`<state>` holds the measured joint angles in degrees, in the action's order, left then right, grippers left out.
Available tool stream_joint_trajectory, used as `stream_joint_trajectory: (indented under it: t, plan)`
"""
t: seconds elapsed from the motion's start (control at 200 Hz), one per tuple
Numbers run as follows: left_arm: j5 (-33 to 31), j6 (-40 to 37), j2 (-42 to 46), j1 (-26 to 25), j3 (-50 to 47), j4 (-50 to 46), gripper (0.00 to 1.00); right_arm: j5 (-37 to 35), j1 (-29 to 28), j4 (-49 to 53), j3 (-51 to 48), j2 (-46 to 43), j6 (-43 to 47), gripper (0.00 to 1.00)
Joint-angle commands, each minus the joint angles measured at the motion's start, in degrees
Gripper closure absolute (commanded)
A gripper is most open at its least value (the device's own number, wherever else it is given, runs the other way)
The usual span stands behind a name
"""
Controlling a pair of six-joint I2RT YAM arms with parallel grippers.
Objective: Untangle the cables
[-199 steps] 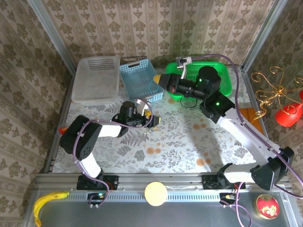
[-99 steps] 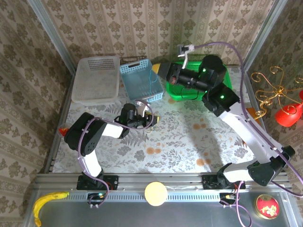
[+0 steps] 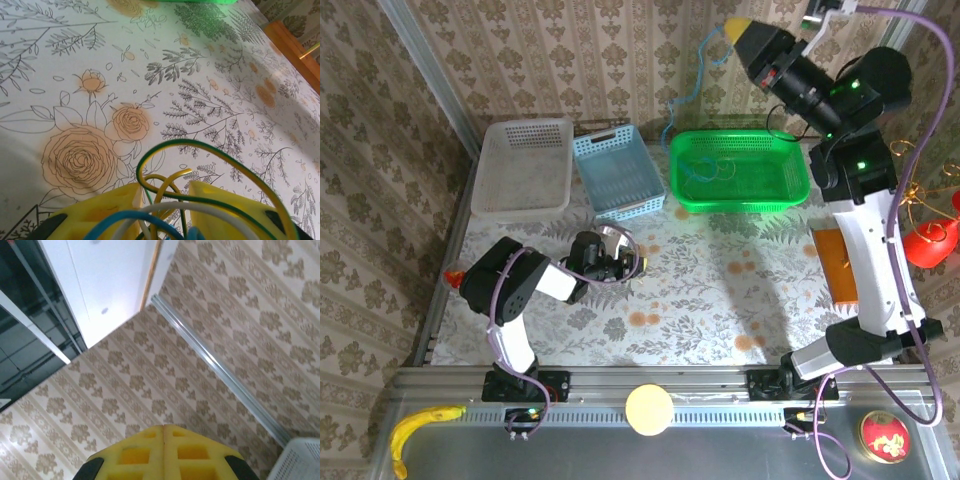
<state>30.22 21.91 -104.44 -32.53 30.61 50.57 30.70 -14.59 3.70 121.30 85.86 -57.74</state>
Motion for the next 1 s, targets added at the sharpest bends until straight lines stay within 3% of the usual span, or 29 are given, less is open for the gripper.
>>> stream_joint_trajectory:
  t: [0.0, 0.315, 0.525, 0.565, 0.76, 0.995]
  plan:
    - [0.54, 1.26, -0.65, 0.45, -0.72, 3.20, 0.68, 2.76, 0.82, 2.36, 5.51, 2.86, -2.36, 1.00]
    - [1.39, 3.21, 4.63, 0.53, -0.74, 1.12, 0.41, 2.47, 0.85, 4.22, 1.67, 1.94, 1.06, 1.00]
    - [1.35, 4.41, 11.07, 0.71, 0.40, -3.88, 0.12, 1.89, 0.76, 0.65, -4.72, 0.83, 0.58, 1.00]
    - [1.18, 4.54, 12.27, 0.80, 0.84, -5.22, 0.01, 1.91, 0.72, -0.18, -5.63, 1.01, 0.21, 1.00]
    - [-0.57, 5.72, 17.96, 2.61, 2.07, -10.76, 0.00, 1.92, 0.29, -2.71, -6.63, 3.61, -0.62, 1.00]
    - [-10.41, 8.67, 24.61, 7.27, 3.50, -21.37, 0.00, 2.69, -0.57, -4.10, -2.41, 9.87, -0.45, 1.00]
